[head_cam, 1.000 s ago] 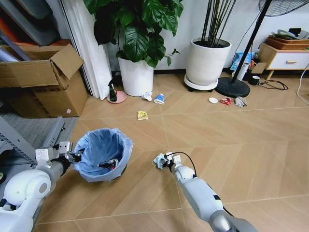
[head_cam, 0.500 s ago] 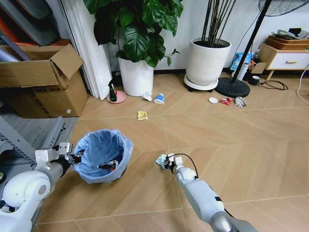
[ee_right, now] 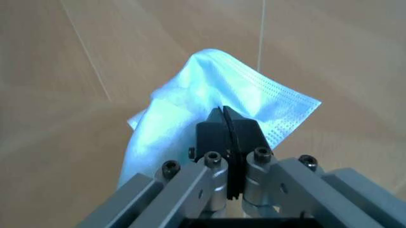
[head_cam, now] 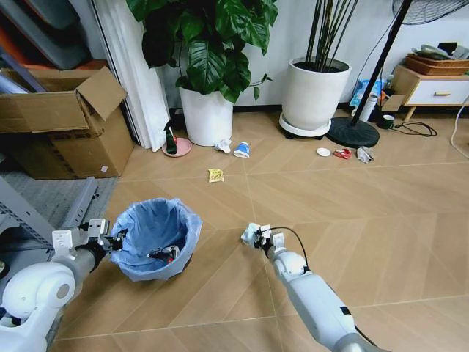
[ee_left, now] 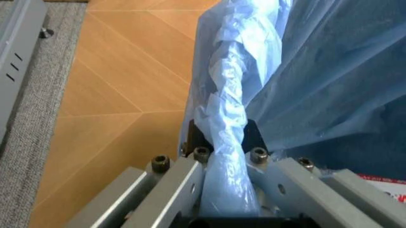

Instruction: Pick up the trash bin and place the garbage on the floor into it.

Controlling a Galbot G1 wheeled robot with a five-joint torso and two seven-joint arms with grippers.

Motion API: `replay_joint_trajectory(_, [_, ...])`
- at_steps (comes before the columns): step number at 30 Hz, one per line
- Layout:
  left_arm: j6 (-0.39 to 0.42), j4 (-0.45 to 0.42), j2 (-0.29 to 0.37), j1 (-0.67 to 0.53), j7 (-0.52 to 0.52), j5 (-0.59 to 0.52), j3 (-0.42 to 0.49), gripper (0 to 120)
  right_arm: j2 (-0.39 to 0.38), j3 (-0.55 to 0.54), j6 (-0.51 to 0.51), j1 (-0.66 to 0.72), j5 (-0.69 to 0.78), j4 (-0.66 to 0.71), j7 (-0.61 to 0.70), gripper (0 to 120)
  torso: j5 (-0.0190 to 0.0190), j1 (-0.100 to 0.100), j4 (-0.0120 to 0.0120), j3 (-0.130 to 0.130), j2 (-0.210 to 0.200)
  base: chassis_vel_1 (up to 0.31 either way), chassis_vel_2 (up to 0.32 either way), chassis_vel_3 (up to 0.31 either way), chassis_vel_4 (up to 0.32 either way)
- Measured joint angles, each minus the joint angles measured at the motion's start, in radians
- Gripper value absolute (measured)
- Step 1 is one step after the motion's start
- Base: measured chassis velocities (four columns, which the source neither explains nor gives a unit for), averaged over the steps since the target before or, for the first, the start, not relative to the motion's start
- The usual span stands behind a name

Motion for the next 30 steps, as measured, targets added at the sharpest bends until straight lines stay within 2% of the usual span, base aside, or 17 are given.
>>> replay_joint_trajectory(2, [0.0,0.001,-0.001,0.0,0.001,0.002,0.003,0,-0.006,-0.008,0.004,0.001,0.005,0.02,0.004,0,0.0,0.0,0.0001,0.0,0.0,0.0,0.0,0.0,0.0])
replay_joint_trajectory(6, [0.0,0.008,-0.006,0.0,0.006,0.012,0.015,0,-0.04,-0.086,-0.001,0.069,0.094,0.17,0.033,0,-0.0002,0.0,0.0002,0.0,0.0,0.0,0.0,0.0,0.0])
replay_joint_trajectory(7, [0.0,0.008,-0.006,0.0,0.006,0.012,0.015,0,-0.04,-0.086,-0.001,0.069,0.094,0.17,0.033,0,-0.0002,0.0,0.0002,0.0,0.0,0.0,0.0,0.0,0.0])
replay_joint_trajectory(14, [0.0,0.013,-0.001,0.006,0.022,0.021,0.022,0,-0.088,-0.204,-0.078,0.214,0.275,0.393,0.059,0,-0.0003,0.0,0.0002,0.0,0.0,0.0,0.0,0.0,0.0])
replay_joint_trajectory(16, [0.0,0.016,0.0,0.005,0.023,0.021,0.024,0,-0.091,-0.219,-0.084,0.23,0.297,0.416,0.059,0,-0.0002,0.0,0.0002,0.0,0.0,0.0,0.0,0.0,0.0])
replay_joint_trajectory(19, [0.0,0.033,0.003,-0.011,0.027,0.019,0.037,0,-0.094,-0.291,-0.12,0.284,0.41,0.503,0.069,0,-0.0003,0.0,0.0003,0.0,0.0,0.0,0.0,0.0,0.0])
replay_joint_trajectory(20, [0.0,0.033,0.003,-0.011,0.027,0.019,0.037,0,-0.094,-0.291,-0.12,0.284,0.41,0.503,0.069,0,-0.0003,0.0,0.0003,0.0,0.0,0.0,0.0,0.0,0.0])
replay_joint_trajectory(23, [0.0,0.048,0.005,-0.042,0.026,-0.007,0.054,0,-0.082,-0.373,-0.161,0.319,0.533,0.572,0.104,0,-0.0004,0.0,0.0004,0.0,0.0,0.0,0.0,0.0,0.0])
replay_joint_trajectory(30, [0.0,0.082,0.015,-0.111,0.021,-0.037,0.089,0,-0.094,-0.504,-0.201,0.329,0.634,0.644,0.135,0,-0.0003,0.0,0.0002,0.0,0.0,0.0,0.0,0.0,0.0])
